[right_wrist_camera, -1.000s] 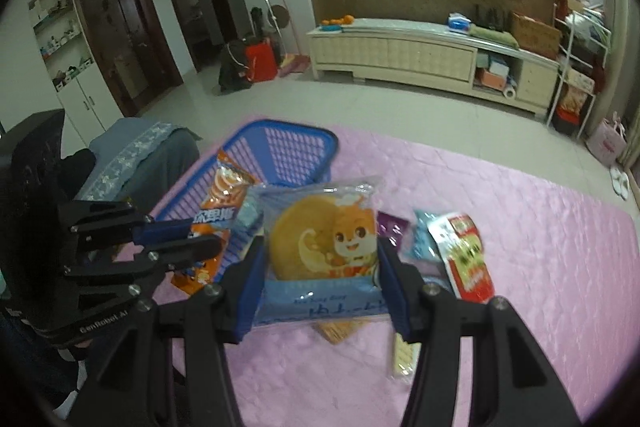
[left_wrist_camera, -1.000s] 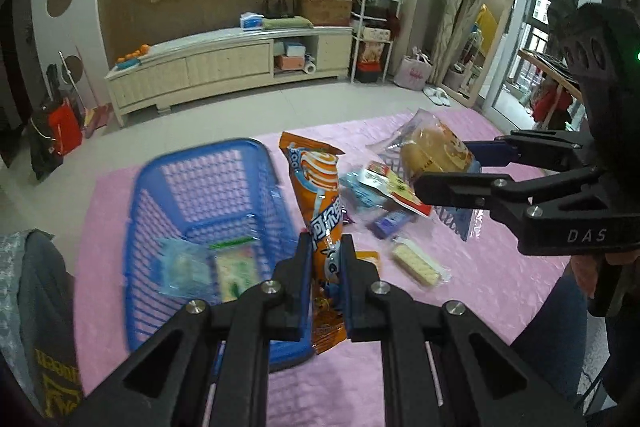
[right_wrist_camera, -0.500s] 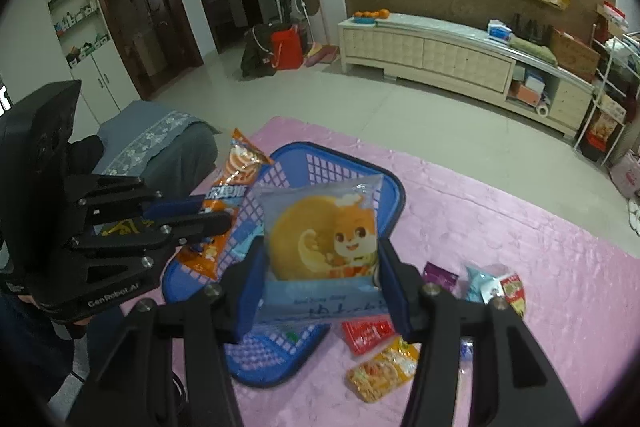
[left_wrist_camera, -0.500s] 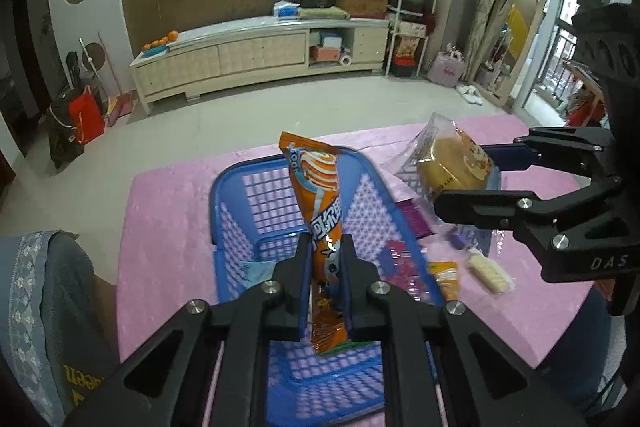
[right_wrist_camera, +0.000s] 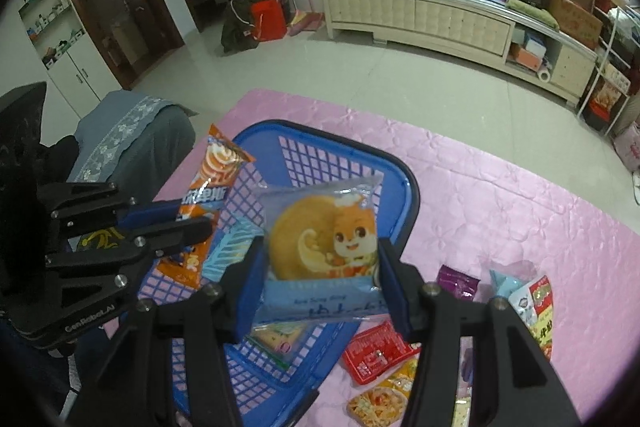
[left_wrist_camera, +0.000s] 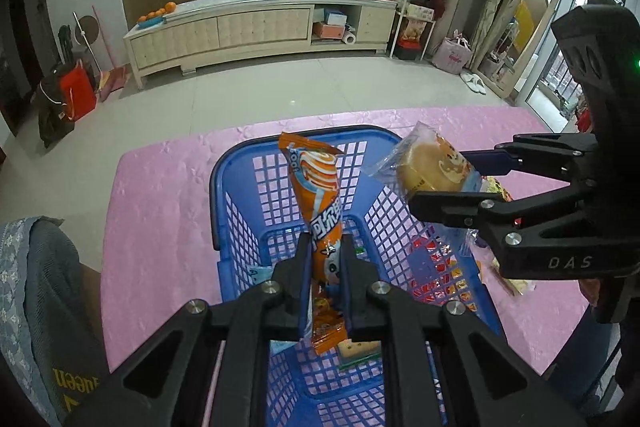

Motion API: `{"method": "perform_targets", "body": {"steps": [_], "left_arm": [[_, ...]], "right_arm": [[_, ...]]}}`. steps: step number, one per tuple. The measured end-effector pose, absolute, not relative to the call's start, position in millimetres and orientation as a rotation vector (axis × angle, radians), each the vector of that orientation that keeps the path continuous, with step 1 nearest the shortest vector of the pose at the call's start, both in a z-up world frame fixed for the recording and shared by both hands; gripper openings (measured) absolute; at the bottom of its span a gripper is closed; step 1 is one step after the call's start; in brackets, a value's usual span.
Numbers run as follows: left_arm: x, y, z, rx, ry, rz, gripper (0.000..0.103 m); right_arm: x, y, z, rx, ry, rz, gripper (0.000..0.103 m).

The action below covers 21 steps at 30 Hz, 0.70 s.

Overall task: Organize snacks
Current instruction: 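Move both packets over the blue basket and open both grippers to drop them, then move the left gripper to the yellow chip bag and grasp it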

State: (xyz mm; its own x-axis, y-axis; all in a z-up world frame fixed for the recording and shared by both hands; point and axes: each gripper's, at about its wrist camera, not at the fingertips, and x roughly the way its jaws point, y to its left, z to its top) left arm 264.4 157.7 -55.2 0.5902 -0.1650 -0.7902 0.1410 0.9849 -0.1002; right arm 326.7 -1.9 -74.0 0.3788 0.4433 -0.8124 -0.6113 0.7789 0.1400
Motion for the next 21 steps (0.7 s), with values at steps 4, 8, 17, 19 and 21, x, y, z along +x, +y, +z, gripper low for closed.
{"method": "perform_targets", "body": {"steps": [4, 8, 17, 19, 21], "left_arm": [[268, 161, -54, -0.035, 0.911, -0.161, 0.012], [268, 166, -52, -0.050, 0.895, -0.153, 0.043], [248, 160, -40, -0.042, 0.870, -0.145, 0.061], [244, 156, -38, -0.043, 0.869, -0.150, 0.062], [239, 149, -34, -0.034, 0.865, -0.154, 0.063]], "right_arm": [[330, 2, -75, -0.201, 0.959, 0.657, 0.059], [332, 0, -76, -0.193, 0.956, 0.650, 0.065], [315, -32, -55, -0.159, 0.911, 0.603, 0.087], [309, -43, -50, -0.151, 0.905, 0.600, 0.087], [304, -52, -45, -0.143, 0.899, 0.595, 0.087]]}}
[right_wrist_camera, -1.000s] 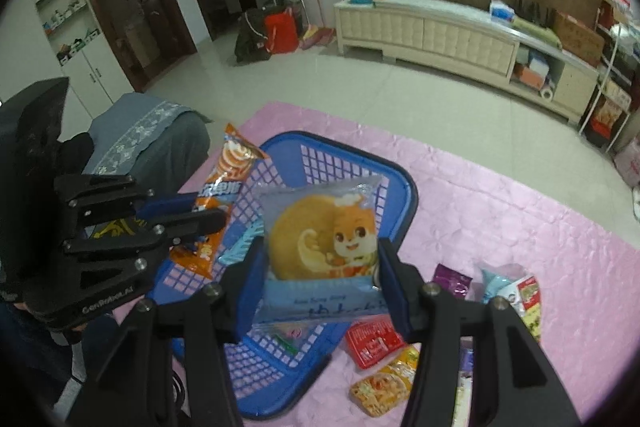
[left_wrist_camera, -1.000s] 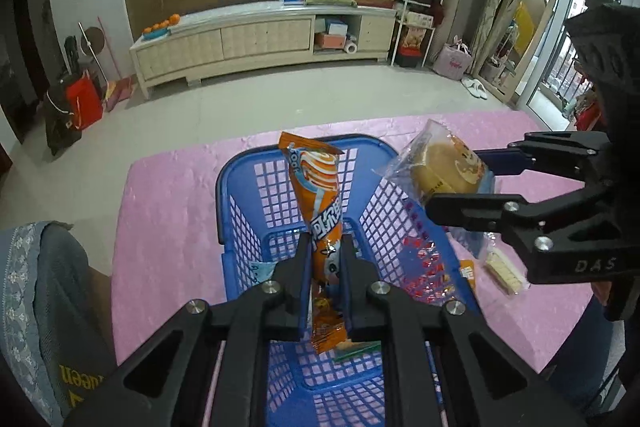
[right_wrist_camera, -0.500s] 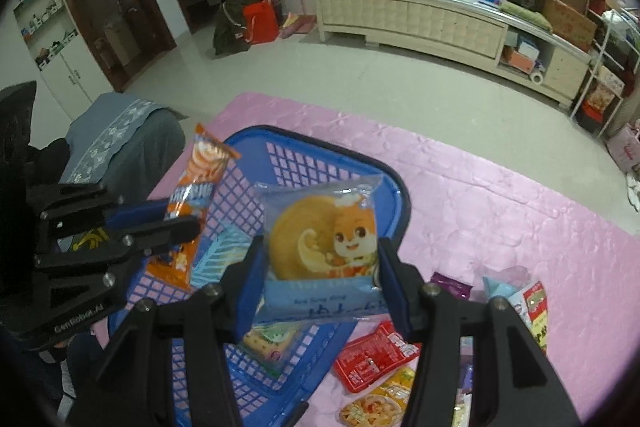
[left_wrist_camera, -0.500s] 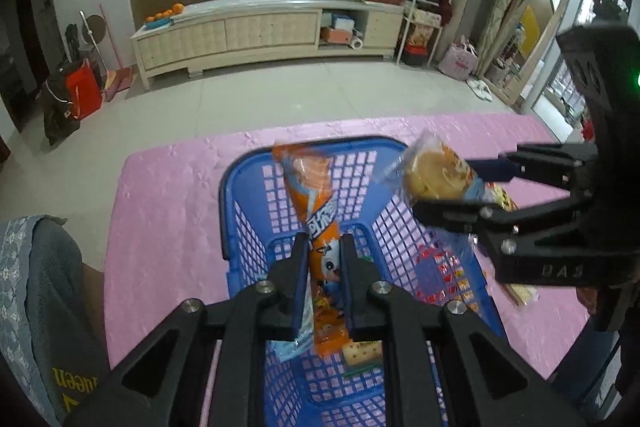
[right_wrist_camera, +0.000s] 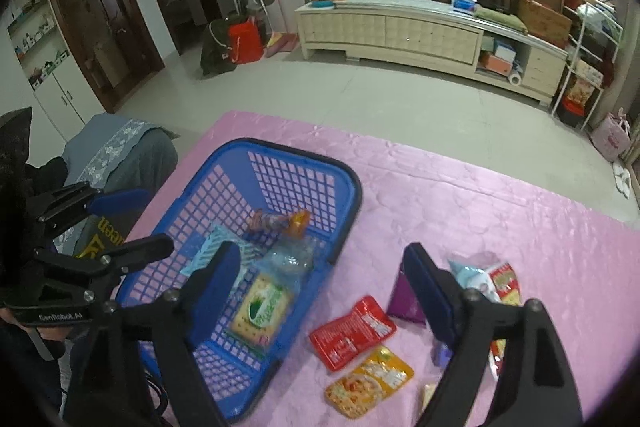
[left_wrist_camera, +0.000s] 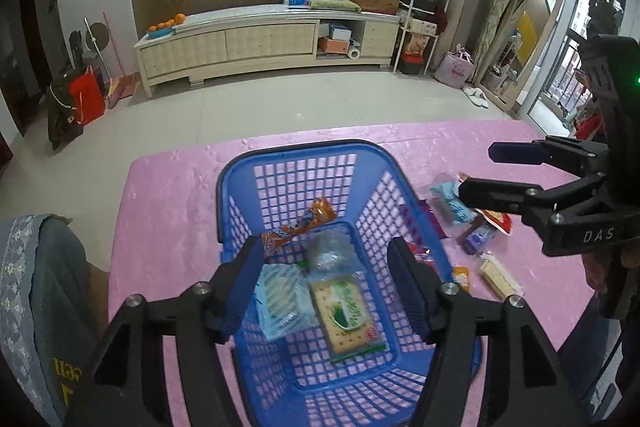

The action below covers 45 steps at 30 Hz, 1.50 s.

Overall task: Organize snacks
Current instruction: 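Move the left gripper to the yellow chip bag and grasp it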

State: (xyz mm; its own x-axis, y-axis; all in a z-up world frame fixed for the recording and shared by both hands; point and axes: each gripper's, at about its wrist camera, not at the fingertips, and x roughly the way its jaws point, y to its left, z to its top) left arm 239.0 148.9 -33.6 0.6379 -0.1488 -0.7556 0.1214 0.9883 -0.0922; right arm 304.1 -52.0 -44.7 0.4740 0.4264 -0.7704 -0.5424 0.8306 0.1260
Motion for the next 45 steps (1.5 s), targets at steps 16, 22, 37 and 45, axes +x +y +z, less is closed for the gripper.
{"method": "perform_targets", "body": {"steps": [16, 22, 37, 45], "left_arm": [[198, 35, -15, 0.062, 0.848, -0.264, 0.071], [190, -6, -26, 0.102, 0.858, -0.322, 0.071], [168, -72, -82, 0.209, 0.879, -0.373, 0.071], [162, -87, -120, 0.222, 0.915, -0.383, 0.059]], "right_arm": [[250, -160, -24, -0.086, 0.891, 0.489, 0.087], [235, -196, -35, -0.084, 0.900, 0.437, 0.087], [201, -259, -97, -0.069, 0.897, 0.372, 0.087], [178, -252, -139, -0.206, 0.847, 0.379, 0.087]]}}
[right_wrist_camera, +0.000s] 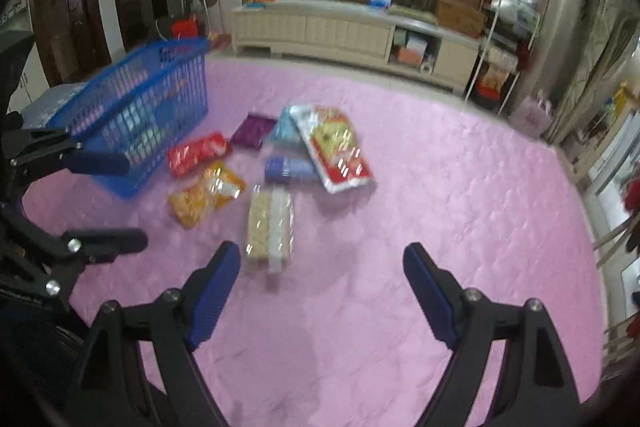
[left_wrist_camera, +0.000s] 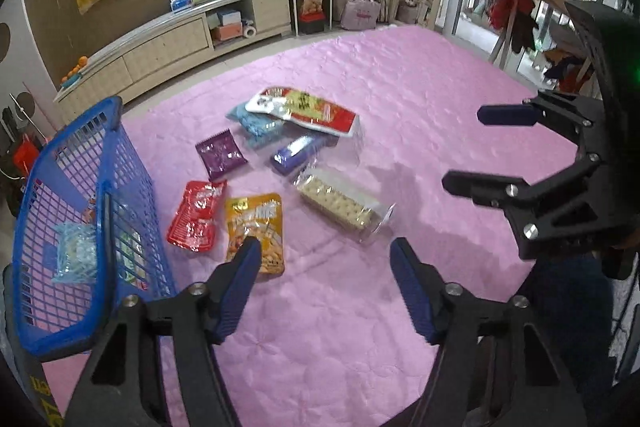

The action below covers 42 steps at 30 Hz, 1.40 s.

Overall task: Organize snacks
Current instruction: 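Move the left gripper to the yellow chip bag and grasp it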

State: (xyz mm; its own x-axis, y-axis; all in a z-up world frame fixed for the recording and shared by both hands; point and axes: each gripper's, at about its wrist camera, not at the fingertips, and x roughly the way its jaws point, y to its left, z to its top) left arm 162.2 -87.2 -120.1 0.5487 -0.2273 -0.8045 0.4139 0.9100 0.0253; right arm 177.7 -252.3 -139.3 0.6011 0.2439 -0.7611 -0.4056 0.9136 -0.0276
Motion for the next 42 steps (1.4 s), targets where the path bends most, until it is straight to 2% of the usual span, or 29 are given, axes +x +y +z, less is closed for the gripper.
{"method": "perform_targets", "body": {"steps": [3, 19, 25, 29, 33, 34, 39, 42], "left_arm": [[171, -88, -134, 0.227, 0.957, -0.351, 0.051], [249, -65, -203, 0.183, 1.158, -0.227, 0.050], [267, -58, -212, 0.169, 1.178, -0.225, 0.051], [270, -57, -214, 0.190, 1.193, -0.207, 0.064], [273, -48, -216, 0.141, 1.193, -0.215, 0.064], [272, -48, -217, 0.147, 1.188, -0.216, 0.063], [267, -54, -214, 0.146, 1.219, -0.271, 0.027], [261, -59, -214, 0.158, 1.205, -0.285, 0.019]], "right_arm": [[186, -253, -151, -0.107, 0.908, 0.406, 0.087], [224, -241, -199, -0.111, 1.004, 0.335, 0.087], [229, -241, -206, -0.083, 1.020, 0.363, 0.087], [229, -243, -206, -0.056, 1.028, 0.373, 0.087], [228, -243, -204, -0.057, 1.021, 0.380, 0.087], [229, -241, -204, -0.058, 1.022, 0.378, 0.087], [229, -243, -205, -0.028, 1.035, 0.374, 0.087], [228, -243, -204, -0.031, 1.045, 0.369, 0.087]]}}
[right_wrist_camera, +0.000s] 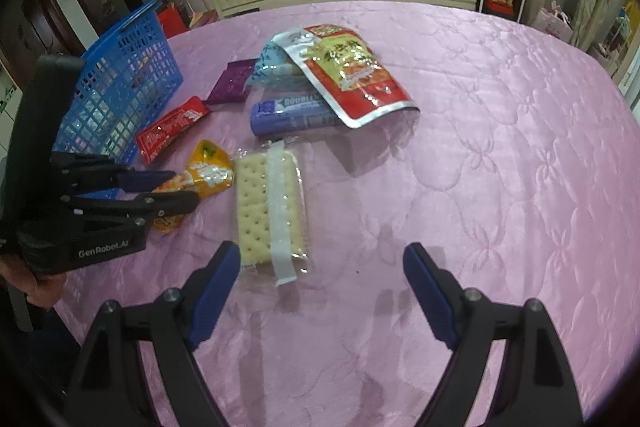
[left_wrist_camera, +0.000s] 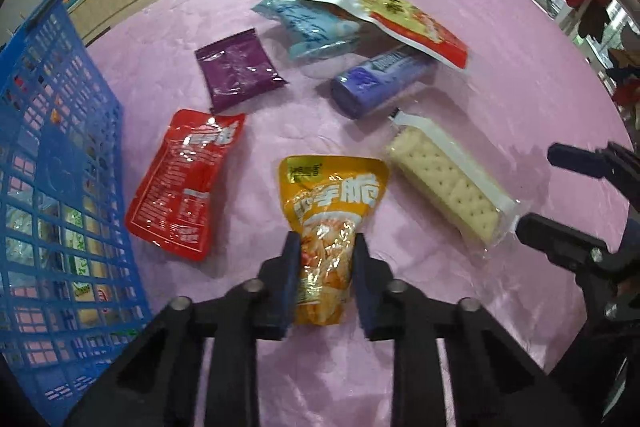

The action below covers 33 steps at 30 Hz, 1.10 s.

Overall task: Organize snacks
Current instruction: 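Move the left gripper to the yellow chip bag and grasp it, then grasp the cracker pack with the right gripper while the left gripper lifts the yellow chip bag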

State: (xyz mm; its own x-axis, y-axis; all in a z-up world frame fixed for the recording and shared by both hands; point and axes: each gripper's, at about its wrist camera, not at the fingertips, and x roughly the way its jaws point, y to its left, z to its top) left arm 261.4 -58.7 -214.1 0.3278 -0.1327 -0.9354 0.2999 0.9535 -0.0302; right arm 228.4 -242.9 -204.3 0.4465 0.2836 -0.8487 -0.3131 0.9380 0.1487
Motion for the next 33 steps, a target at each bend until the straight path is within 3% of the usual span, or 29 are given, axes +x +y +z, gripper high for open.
{"method": "perform_targets", "body": {"steps": [5, 24, 28, 31, 33], "left_arm": [[239, -61, -213, 0.113, 1.167, -0.269, 0.014], [206, -67, -178, 0.200, 1.031, -0.236, 0.014], [207, -63, -177, 0.204, 1.024, -0.220, 0.014], [203, -63, -176, 0.213, 1.021, -0.211, 0.014], [199, -63, -172, 0.209, 1.014, -0.211, 0.014]], "right_arm": [[228, -237, -198, -0.075, 1.037, 0.373, 0.087], [253, -204, -219, -0.145, 1.067, 0.463, 0.086], [261, -193, -226, -0.184, 1.070, 0.465, 0.069], [263, -188, -225, -0.218, 1.057, 0.467, 0.048], [261, -190, -222, -0.184, 1.071, 0.498, 0.047]]}}
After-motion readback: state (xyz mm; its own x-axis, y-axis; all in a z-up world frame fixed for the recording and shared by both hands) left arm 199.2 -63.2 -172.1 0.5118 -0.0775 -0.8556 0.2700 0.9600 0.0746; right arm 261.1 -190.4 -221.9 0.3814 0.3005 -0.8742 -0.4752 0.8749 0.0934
